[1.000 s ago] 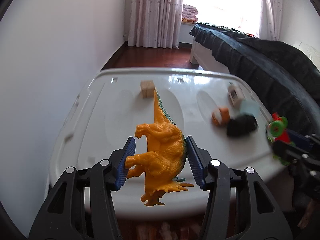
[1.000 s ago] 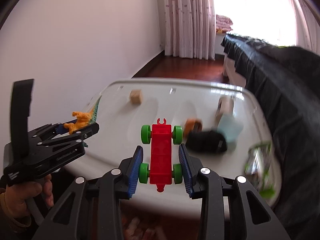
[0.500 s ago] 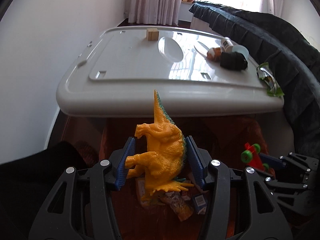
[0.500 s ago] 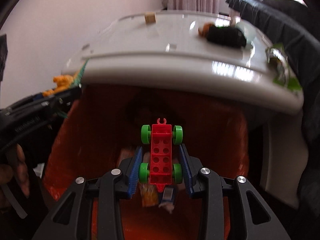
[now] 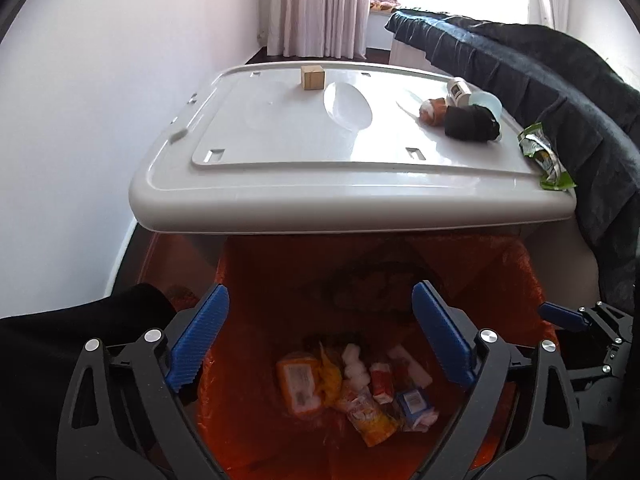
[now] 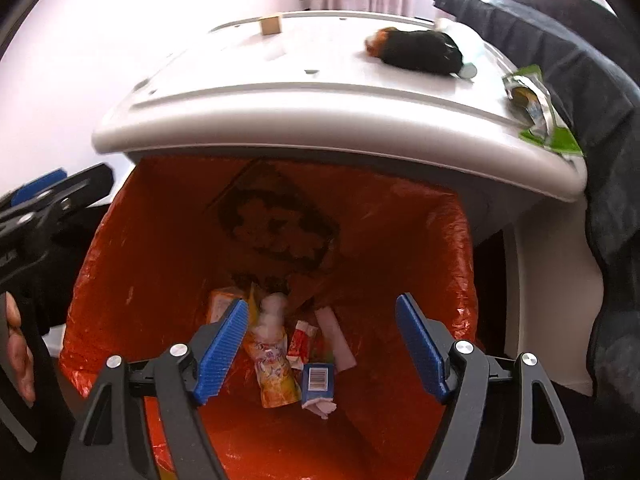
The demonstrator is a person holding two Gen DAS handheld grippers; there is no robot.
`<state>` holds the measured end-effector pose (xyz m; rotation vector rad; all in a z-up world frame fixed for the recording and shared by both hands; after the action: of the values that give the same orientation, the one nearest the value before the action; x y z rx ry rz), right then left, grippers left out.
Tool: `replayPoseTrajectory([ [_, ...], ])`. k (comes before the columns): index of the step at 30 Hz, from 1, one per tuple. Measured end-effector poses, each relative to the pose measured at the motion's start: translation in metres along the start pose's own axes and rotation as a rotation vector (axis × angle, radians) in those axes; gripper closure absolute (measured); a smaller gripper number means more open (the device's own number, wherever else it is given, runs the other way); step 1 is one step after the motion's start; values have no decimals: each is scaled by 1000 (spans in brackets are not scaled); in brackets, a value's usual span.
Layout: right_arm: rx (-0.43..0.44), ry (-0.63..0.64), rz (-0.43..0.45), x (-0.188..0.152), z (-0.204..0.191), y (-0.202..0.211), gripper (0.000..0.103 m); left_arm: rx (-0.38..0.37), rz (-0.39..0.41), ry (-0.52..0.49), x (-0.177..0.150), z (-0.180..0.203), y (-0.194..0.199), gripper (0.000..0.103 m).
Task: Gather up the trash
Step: 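Carry the dinosaur and car over the bin and open both tools, then grasp the beige cylinder with the right tool while the left tool grasps the wooden block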
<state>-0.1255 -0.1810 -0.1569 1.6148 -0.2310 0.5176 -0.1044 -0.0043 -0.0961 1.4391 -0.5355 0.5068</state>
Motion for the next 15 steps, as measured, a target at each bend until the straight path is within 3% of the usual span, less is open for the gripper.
replayPoseTrajectory([
  [7, -7, -15, 16, 9, 5, 0, 28, -39, -51, 4, -3, 5, -13, 12],
  [11, -1, -34, 65, 27, 12, 16, 25, -53, 0, -2, 17, 8, -4, 12],
  [15, -34, -47, 145, 67, 30, 38, 22, -59, 83, -9, 52, 12, 7, 12],
])
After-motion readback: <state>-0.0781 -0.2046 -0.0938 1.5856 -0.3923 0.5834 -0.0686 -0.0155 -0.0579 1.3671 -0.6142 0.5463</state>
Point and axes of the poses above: each gripper's, at about its wrist camera, not at the fingertips, and y roughly against the way its jaws point, z to its right, x to its top, the point moved 5 cm from there along -y, roughly the way its jaws point, and after that the axes turned 2 degrees about y, right-handed, at the moved point
